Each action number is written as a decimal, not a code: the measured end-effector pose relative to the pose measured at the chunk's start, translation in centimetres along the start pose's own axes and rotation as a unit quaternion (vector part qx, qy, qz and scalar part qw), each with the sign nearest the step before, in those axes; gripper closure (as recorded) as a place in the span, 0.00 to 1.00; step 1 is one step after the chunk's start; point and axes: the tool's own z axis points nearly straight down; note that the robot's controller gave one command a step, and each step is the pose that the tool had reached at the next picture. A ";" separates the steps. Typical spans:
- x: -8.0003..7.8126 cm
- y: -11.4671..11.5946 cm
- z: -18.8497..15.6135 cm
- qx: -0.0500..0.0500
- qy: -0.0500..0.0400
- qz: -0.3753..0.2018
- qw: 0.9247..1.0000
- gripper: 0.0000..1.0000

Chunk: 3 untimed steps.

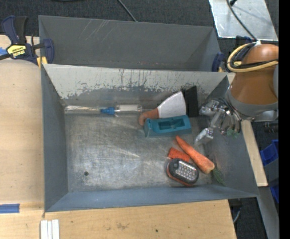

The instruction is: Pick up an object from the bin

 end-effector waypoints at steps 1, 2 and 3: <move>0.0 0.0 0.0 0.000 0.000 0.000 1.000 0.00; 6.1 -4.6 6.1 -0.010 0.002 0.075 0.997 1.00; 6.1 -4.6 6.1 -0.010 0.002 0.075 0.997 1.00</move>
Offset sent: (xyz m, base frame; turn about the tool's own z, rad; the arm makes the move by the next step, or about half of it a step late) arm -0.0815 -0.0296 -0.0689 0.1603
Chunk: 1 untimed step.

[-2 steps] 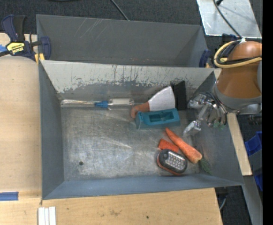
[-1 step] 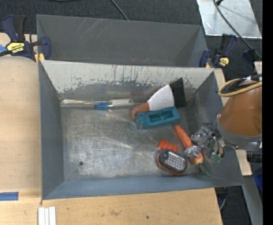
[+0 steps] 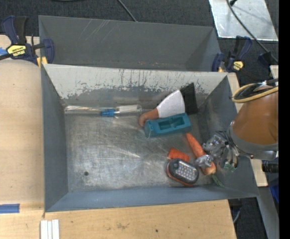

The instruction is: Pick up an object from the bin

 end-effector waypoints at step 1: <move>-0.2 0.6 -3.7 0.009 0.002 0.023 1.000 1.00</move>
Offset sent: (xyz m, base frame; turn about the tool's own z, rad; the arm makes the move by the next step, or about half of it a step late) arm 0.0242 0.0043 0.0420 -0.0052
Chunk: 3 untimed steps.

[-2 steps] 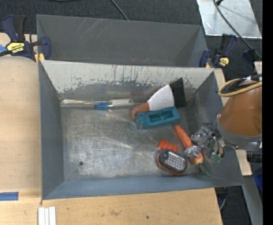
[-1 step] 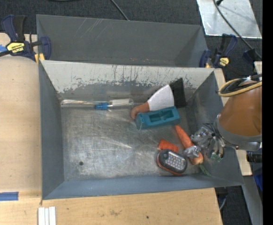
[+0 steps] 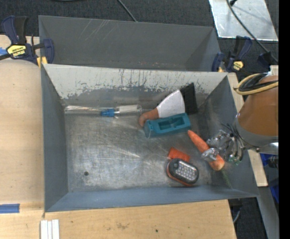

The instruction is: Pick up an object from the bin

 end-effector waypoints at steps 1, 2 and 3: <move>-1.2 0.9 -0.7 0.001 -0.002 -0.019 1.000 1.00; -0.7 -0.1 -1.7 0.001 -0.003 -0.008 1.000 1.00; -1.6 2.7 -10.2 0.001 -0.004 -0.008 1.000 1.00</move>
Offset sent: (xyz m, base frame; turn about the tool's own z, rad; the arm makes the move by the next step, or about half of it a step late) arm -0.0089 -0.0116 0.0271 0.0195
